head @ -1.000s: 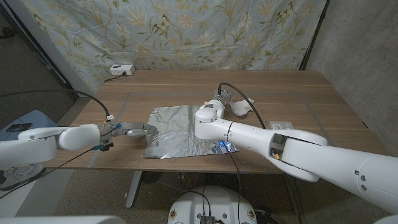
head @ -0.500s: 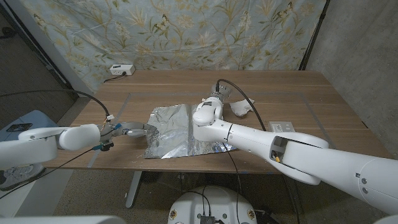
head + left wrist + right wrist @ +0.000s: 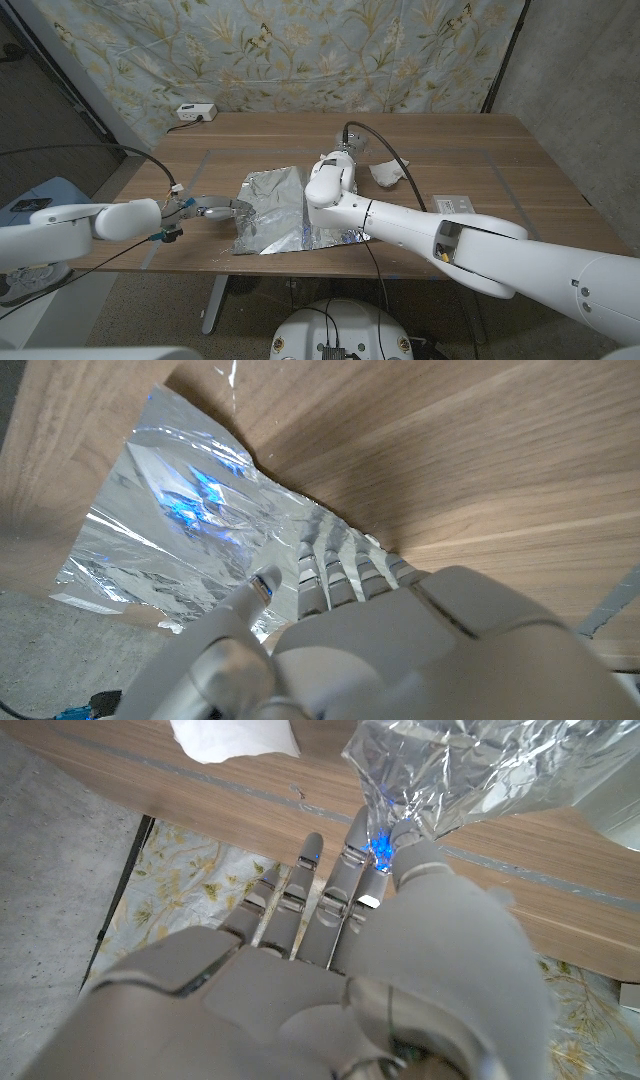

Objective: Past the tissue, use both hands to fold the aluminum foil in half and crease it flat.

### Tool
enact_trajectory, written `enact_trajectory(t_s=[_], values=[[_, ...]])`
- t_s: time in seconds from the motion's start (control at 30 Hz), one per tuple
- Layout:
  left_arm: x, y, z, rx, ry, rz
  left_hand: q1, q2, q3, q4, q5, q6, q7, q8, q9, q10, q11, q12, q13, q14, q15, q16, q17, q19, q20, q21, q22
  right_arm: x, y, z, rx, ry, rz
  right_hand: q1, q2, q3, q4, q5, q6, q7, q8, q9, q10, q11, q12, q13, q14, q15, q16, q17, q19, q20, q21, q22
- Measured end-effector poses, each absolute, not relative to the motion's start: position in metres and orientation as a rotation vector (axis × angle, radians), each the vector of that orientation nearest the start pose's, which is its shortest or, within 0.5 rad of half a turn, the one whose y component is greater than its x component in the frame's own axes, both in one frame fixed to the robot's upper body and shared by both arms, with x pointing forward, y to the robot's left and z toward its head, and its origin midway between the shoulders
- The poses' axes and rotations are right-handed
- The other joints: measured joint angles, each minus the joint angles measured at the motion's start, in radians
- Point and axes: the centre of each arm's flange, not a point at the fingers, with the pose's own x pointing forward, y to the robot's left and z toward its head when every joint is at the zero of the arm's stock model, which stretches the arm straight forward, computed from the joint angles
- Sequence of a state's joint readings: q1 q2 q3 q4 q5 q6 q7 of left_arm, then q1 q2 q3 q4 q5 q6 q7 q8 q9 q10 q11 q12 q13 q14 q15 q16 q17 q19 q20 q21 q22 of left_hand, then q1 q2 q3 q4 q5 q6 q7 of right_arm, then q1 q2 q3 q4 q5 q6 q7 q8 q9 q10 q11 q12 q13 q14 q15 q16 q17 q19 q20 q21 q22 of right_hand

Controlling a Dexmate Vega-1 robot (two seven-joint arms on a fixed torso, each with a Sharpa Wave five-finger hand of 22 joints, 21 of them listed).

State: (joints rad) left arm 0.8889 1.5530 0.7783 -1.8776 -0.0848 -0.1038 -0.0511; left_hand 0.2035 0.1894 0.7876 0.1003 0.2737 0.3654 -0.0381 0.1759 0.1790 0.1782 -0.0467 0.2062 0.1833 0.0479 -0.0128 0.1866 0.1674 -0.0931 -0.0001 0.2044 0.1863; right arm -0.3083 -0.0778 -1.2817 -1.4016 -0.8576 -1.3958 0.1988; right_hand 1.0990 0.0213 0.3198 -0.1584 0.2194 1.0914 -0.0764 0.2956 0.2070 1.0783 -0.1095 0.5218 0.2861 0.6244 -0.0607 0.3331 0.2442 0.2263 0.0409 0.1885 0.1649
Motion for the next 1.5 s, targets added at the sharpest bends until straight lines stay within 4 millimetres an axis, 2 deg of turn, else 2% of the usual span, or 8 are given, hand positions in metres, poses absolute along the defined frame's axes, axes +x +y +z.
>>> enact_trajectory(t_s=[0.7, 0.8, 1.5], values=[[0.523, 0.387, -0.085, 1.418, -0.198, -0.446, 0.009, -0.001, 0.001, -0.015, -0.004, -0.003, -0.003, 0.0, 0.001, -0.002, -0.002, -0.004, 0.001, -0.005, -0.005, 0.0, 0.0, 0.0, 0.0, 0.0, 0.0, 0.585, 0.038, 0.049, -1.54, -0.155, -0.373, 0.011, 0.01, -0.014, 0.003, 0.0, -0.004, 0.004, -0.004, 0.0, 0.0, 0.0, 0.0, 0.0, 0.0, 0.0, 0.004, 0.005, 0.0, 0.0, 0.0, 0.0], [0.523, 0.388, -0.085, 1.416, -0.198, -0.447, 0.009, -0.001, 0.001, -0.015, -0.004, -0.003, -0.003, -0.001, 0.0, -0.002, -0.002, -0.006, 0.0, -0.005, -0.005, 0.0, 0.0, 0.0, 0.0, 0.0, 0.0, 0.584, 0.041, 0.051, -1.55, -0.16, -0.371, 0.012, 0.011, -0.017, 0.006, -0.005, -0.004, 0.004, -0.011, 0.0, 0.0, 0.0, 0.0, 0.0, 0.0, 0.0, 0.004, 0.005, 0.0, 0.0, 0.0, 0.0], [0.523, 0.387, -0.087, 1.411, -0.193, -0.46, 0.018, -0.003, -0.003, -0.028, -0.004, -0.003, -0.01, 0.002, 0.0, -0.004, -0.004, -0.008, 0.0, -0.005, -0.005, 0.0, 0.0, 0.004, -0.004, 0.0, 0.0, 0.56, 0.039, 0.068, -1.605, -0.19, -0.429, 0.021, 0.02, -0.034, 0.007, -0.008, 0.006, 0.013, -0.016, 0.0, 0.005, 0.005, 0.007, 0.0, 0.016, -0.001, 0.011, 0.004, 0.006, 0.006, 0.0, 0.0]])
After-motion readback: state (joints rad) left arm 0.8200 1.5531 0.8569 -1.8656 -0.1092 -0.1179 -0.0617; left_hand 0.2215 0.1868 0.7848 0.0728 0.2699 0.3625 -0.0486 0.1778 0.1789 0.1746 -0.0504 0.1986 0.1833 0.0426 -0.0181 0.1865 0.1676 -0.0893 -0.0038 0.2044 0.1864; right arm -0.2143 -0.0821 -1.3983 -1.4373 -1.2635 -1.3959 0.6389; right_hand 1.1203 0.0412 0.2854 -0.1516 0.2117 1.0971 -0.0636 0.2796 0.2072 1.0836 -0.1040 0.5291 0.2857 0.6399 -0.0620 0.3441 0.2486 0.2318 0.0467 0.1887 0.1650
